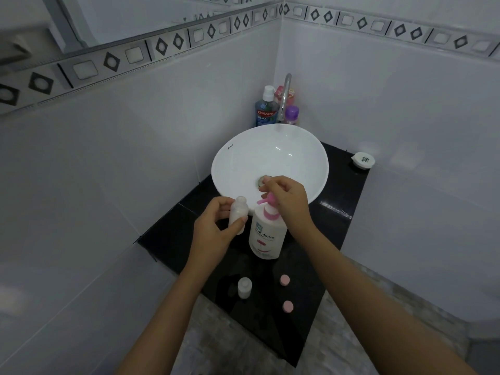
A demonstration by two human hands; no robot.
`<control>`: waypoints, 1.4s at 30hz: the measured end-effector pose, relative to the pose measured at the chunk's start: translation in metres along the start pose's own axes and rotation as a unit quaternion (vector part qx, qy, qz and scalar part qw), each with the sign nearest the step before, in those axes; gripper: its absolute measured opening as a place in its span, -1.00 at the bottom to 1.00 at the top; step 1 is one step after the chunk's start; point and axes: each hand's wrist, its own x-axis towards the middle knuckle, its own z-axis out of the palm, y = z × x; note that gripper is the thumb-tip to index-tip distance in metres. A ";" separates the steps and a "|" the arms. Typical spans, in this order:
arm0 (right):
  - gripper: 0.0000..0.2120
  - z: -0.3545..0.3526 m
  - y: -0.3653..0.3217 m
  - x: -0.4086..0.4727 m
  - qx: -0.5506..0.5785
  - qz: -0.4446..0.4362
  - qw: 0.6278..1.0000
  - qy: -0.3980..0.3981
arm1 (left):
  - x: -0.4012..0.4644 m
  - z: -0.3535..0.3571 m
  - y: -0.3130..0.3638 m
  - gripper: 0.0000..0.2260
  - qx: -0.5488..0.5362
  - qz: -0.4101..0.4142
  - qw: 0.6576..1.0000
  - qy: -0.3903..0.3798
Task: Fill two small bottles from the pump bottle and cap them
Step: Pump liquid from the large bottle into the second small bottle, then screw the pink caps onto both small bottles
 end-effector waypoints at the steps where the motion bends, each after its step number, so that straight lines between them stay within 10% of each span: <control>1: -0.74 -0.003 0.000 -0.001 -0.003 -0.002 1.000 0.003 | -0.002 -0.001 0.001 -0.78 -0.008 0.002 1.000 0.001; 16: -0.81 -0.053 0.074 -0.073 -0.065 0.041 0.981 0.180 | -0.055 0.016 -0.031 -0.73 -0.019 -0.050 0.998 -0.046; 23: -0.68 -0.041 0.142 -0.094 -0.449 0.103 0.886 -0.063 | -0.069 0.019 -0.038 -0.75 -0.002 -0.062 0.996 -0.072; 34: -0.70 -0.033 0.163 -0.082 -0.549 0.145 0.803 -0.181 | -0.074 0.019 -0.043 -0.74 0.017 -0.061 0.994 -0.088; 42: -0.85 -0.053 0.074 -0.094 -0.084 0.116 0.988 -0.062 | -0.070 0.015 -0.047 -0.71 0.029 -0.046 0.989 -0.137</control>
